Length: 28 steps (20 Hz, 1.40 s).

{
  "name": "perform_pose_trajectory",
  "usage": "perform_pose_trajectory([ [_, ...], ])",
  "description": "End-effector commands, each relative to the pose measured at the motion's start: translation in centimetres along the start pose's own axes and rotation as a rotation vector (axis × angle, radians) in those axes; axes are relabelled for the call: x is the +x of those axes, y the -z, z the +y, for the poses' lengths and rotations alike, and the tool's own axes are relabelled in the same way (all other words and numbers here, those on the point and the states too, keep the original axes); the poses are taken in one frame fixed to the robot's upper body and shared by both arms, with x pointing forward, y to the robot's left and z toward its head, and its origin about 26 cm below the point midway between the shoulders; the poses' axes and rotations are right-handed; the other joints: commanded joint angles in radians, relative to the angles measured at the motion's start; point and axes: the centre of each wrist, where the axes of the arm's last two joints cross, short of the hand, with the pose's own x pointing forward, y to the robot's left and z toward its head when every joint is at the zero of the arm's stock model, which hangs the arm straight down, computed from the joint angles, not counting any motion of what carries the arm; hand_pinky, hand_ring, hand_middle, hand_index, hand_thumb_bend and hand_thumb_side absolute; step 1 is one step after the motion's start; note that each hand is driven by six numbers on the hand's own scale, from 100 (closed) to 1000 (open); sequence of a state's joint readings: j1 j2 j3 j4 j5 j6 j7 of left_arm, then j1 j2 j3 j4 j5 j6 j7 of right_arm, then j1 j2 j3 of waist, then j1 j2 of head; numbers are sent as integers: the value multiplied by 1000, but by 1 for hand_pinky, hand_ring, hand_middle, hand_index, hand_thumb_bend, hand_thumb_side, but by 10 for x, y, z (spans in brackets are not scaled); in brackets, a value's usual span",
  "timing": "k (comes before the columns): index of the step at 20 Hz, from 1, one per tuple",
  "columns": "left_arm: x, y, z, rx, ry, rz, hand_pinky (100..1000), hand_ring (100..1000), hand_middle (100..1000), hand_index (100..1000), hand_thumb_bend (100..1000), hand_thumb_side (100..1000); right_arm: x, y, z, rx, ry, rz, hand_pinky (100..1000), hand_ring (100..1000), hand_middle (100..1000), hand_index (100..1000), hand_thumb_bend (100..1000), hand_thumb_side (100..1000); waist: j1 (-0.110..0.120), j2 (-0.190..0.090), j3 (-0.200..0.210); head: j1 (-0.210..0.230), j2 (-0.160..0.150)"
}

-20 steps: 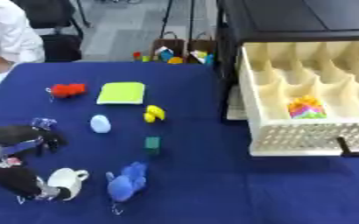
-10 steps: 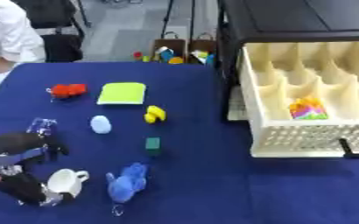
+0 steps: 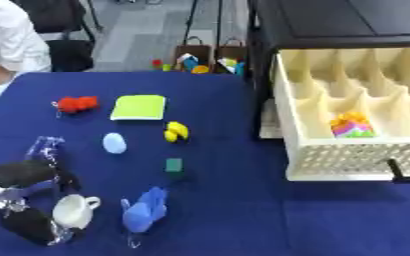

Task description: Pick up objects from table and place into drawer.

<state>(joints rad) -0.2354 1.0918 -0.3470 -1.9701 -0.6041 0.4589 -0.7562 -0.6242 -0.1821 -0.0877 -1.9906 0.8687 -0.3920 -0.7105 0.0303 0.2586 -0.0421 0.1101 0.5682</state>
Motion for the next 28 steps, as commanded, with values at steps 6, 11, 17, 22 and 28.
perform_pose_trajectory([
  [6, -9, 1, 0, -165, -86, 146, 626, 712, 720, 870, 458, 553, 1, 8, 0, -24, 18, -23, 628, 669, 685, 776, 100, 999, 0, -10, -3, 6, -18],
  [11, -12, 3, 0, -161, -82, 158, 617, 705, 709, 870, 434, 580, 1, 8, 0, -23, 19, -22, 628, 669, 685, 776, 100, 1000, -1, -8, -3, 7, -20],
  [17, -13, 5, -1, -158, -69, 160, 613, 702, 710, 872, 434, 600, 1, 8, 0, -23, 19, -20, 629, 669, 684, 776, 100, 1000, -1, -6, -5, 9, -26],
  [22, -14, 6, -2, -161, -67, 159, 622, 712, 724, 885, 447, 595, 1, 8, 0, -21, 22, -19, 629, 669, 684, 776, 100, 1000, -1, -4, -6, 13, -26],
  [28, -19, 12, -8, -186, -60, 178, 620, 707, 715, 885, 438, 560, 1, 8, 0, -26, 25, -17, 629, 670, 684, 776, 100, 1000, -1, -1, -8, 15, -29],
])
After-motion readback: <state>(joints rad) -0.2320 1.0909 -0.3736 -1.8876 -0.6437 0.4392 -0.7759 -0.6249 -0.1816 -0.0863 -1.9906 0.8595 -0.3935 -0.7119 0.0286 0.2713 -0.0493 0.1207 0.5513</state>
